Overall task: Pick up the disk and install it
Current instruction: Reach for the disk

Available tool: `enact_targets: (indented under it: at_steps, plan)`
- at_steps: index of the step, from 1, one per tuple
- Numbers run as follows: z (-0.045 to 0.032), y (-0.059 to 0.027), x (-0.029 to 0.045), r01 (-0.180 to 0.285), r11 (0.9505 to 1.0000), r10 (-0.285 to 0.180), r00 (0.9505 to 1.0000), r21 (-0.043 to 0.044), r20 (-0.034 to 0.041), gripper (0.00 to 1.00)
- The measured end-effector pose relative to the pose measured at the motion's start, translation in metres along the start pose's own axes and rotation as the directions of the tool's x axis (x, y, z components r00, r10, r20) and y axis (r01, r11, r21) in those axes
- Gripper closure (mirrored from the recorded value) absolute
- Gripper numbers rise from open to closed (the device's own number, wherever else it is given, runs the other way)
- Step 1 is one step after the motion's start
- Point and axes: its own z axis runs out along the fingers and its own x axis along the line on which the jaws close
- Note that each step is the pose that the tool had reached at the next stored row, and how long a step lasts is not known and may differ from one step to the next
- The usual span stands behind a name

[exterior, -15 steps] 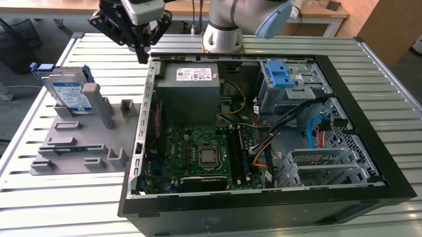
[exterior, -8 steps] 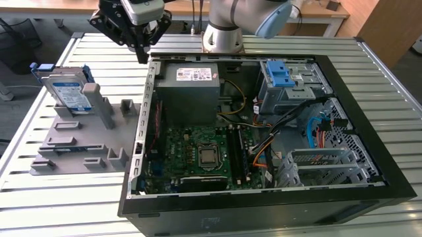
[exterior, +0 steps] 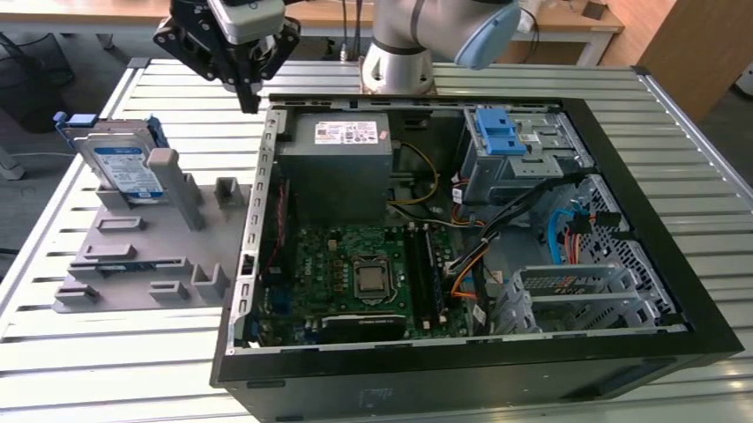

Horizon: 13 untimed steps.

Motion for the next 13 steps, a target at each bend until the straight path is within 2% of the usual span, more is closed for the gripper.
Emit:
enact_targets:
  at_steps: [13]
  plan:
    - [0.0003,0.0049,0.0141,0.000,1.0000,0.000,1.0000,0.0000,-0.0002,0.89]
